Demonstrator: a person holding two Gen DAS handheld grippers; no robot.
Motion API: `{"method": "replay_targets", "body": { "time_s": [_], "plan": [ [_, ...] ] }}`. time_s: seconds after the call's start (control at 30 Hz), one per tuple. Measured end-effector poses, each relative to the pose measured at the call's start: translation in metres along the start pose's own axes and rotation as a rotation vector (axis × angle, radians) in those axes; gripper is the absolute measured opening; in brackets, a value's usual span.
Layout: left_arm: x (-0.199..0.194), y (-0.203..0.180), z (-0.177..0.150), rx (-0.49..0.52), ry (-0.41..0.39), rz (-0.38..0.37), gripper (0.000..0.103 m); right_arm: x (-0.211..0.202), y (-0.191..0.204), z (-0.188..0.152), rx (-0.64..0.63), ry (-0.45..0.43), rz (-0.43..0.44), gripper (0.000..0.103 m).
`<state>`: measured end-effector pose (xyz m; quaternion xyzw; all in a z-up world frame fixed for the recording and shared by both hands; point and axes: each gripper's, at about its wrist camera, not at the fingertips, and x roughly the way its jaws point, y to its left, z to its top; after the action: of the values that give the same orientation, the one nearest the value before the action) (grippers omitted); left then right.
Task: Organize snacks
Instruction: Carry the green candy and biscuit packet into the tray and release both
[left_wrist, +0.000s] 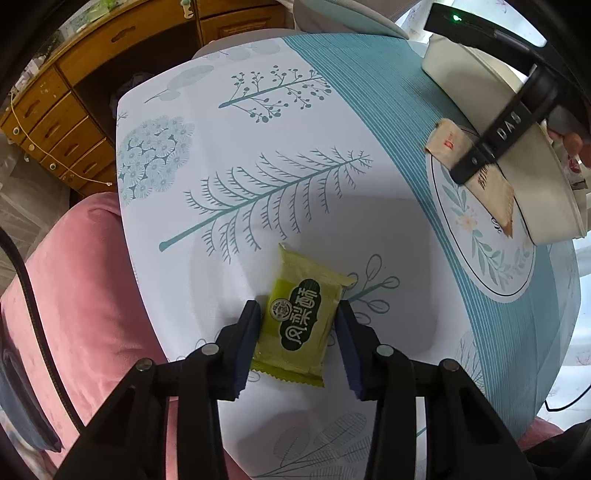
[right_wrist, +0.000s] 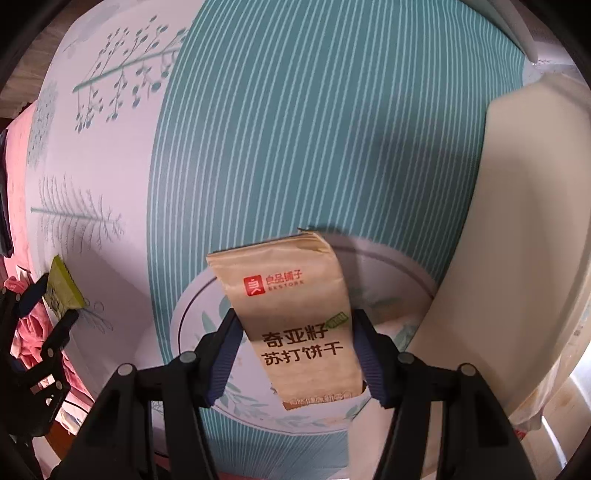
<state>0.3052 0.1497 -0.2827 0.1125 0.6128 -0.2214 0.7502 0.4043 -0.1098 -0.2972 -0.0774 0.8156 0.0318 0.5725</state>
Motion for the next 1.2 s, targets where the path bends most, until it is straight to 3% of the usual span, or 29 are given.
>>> {"method": "replay_targets", "body": {
  "time_s": [0.23, 0.5, 0.7, 0.87, 1.2],
  "plan": [
    [-0.001, -0.003, -0.011, -0.092, 0.024, -0.010, 0.038, -0.005, -0.006, -0.025, 0.023, -0.004, 0.127, 0.058],
    [-0.013, 0.005, -0.033, -0.357, 0.001, -0.102, 0.038, -0.017, -0.015, -0.067, 0.059, -0.120, 0.305, 0.058],
    [-0.033, -0.005, -0.050, -0.525, -0.034, -0.145, 0.038, -0.028, -0.016, -0.108, 0.098, -0.213, 0.346, 0.058],
    [-0.060, -0.029, -0.044, -0.556, -0.081, -0.116, 0.038, -0.047, -0.012, -0.148, 0.048, -0.311, 0.342, 0.058],
    [-0.128, -0.103, -0.020, -0.588, -0.244, -0.170, 0.038, -0.102, -0.018, -0.215, -0.071, -0.501, 0.359, 0.058]
  ]
}}
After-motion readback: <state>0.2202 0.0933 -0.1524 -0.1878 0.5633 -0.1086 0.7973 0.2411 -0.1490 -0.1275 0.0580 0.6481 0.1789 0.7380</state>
